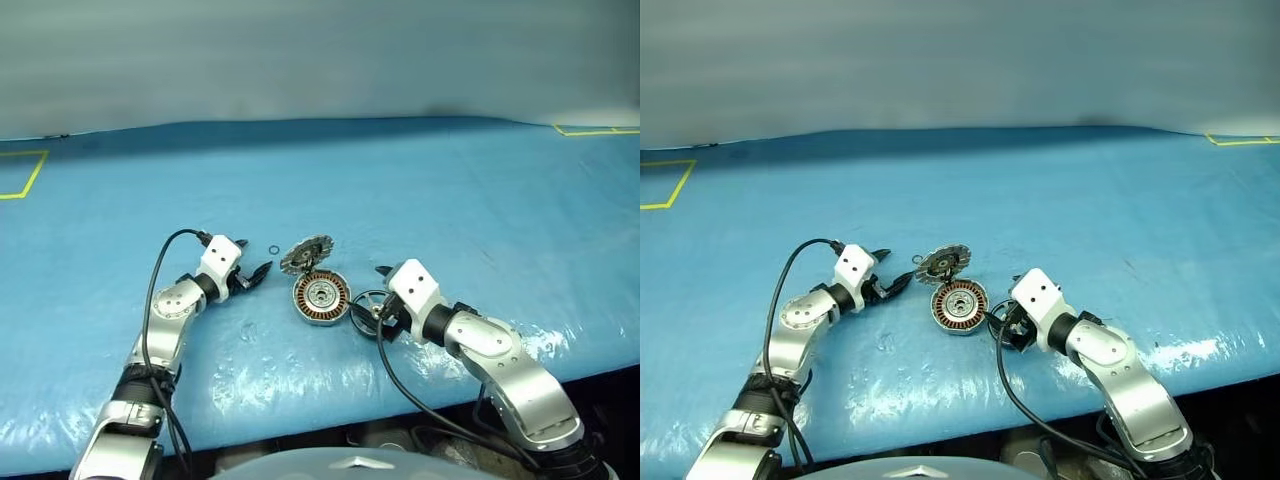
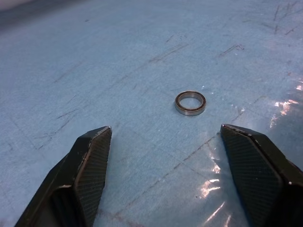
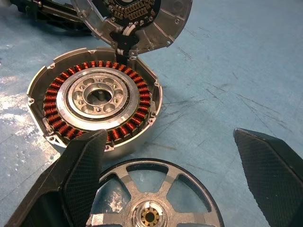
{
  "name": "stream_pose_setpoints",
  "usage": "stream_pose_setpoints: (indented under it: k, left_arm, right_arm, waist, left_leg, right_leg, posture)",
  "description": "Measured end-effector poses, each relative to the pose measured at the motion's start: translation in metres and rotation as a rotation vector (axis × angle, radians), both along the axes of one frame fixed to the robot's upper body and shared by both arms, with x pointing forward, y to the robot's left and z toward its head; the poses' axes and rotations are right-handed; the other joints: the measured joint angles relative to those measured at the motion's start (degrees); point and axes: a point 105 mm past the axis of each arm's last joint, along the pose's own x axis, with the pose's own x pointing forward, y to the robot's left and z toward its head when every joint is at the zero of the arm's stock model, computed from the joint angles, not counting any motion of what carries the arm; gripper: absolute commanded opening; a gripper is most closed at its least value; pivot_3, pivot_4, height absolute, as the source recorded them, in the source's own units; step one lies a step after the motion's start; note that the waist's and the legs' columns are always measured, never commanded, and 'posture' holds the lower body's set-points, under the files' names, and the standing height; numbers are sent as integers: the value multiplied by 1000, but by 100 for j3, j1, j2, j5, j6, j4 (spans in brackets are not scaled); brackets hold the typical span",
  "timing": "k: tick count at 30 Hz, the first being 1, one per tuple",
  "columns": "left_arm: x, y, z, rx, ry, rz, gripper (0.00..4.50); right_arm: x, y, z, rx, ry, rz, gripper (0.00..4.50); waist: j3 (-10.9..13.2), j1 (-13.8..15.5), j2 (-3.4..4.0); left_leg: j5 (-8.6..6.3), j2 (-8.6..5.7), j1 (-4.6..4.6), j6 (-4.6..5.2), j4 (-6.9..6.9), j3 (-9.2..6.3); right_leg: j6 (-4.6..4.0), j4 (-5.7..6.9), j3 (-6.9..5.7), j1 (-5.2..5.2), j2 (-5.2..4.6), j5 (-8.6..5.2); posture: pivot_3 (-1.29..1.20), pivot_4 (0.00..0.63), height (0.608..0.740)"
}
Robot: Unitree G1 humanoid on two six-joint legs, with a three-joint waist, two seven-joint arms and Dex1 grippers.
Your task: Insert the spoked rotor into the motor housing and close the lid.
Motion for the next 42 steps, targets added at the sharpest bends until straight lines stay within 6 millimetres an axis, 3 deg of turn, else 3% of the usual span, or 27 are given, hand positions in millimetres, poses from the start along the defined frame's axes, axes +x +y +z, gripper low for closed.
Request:
stream_pose_setpoints:
  k: [7,19,22,27,29,32,35,42]
  left_arm:
    - [12,-23,-1,-6,13,-47,3793]
    - [21,-25,-3,7,13,-33,3793]
    - [21,-26,-3,20,0,-33,3201]
    - [24,-23,-4,32,-20,-8,1647]
    - [26,-22,-4,41,-21,1,1647]
    - [27,-21,-4,54,-32,4,1117]
    - [26,-21,-5,59,-39,-5,120]
    - [11,-15,-4,6,-45,-34,120]
  right_arm:
    - [-1,-2,-2,-4,4,-12,4500]
    - [-4,-5,-8,-16,17,-38,4500]
    - [-4,-5,-7,-13,15,-42,4500]
    - [-4,-5,-8,-14,14,-43,4500]
    - [-4,-5,-8,-16,13,-44,4500]
    - [-4,-5,-8,-18,12,-46,4500]
    - [-4,-6,-8,-18,11,-48,4500]
    - [-4,-4,-7,-6,14,-45,4500]
  waist:
    - [2,35,-3]
    - [1,38,-3]
    - [0,40,-3]
    - [0,38,-3]
    - [0,38,-3]
    - [-1,37,-2]
    - [-2,31,-1]
    - [-3,-13,3]
  left_leg:
    - [-3,-9,0,5,1,0]
    - [-7,-4,6,14,4,-2]
    - [-7,-4,6,14,5,-2]
    - [-7,-3,8,14,5,-2]
    - [-6,-4,9,14,5,-2]
    - [-6,-4,13,14,5,-2]
    - [-7,-2,13,14,5,-1]
    - [-7,6,11,13,4,0]
  right_leg:
    - [1,0,-1,0,3,1]
    - [2,4,-2,6,3,2]
    - [2,4,-1,8,3,2]
    - [3,4,-1,8,3,3]
    - [3,5,-2,9,3,3]
    - [3,6,-1,12,3,3]
    - [3,6,0,11,3,3]
    - [0,5,1,8,1,1]
  posture:
    - [0,150,740]
    - [0,150,740]
    - [0,150,740]
    - [0,150,740]
    - [0,150,740]
    - [0,150,740]
    - [0,150,740]
    - [0,150,740]
